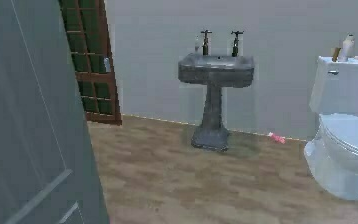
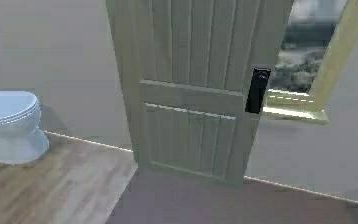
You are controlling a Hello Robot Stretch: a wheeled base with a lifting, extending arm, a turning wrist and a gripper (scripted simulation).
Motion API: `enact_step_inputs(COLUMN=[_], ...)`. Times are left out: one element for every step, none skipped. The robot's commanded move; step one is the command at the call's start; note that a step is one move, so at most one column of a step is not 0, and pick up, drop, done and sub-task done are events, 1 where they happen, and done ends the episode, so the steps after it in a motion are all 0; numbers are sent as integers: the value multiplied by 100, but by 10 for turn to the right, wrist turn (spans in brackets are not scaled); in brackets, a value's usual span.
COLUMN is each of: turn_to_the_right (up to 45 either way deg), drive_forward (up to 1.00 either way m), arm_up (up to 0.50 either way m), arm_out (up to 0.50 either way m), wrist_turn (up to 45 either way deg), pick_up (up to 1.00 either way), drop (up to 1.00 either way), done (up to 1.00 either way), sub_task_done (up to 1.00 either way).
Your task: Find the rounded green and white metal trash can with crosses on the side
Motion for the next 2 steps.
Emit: enact_step_inputs(turn_to_the_right=[0, -30], drive_forward=[100, 0], arm_up=[0, 0], arm_out=[0, 0], wrist_turn=[0, 0], pick_up=[0, 0], drop=[0, 0], done=[0, 0], sub_task_done=[0, 0])
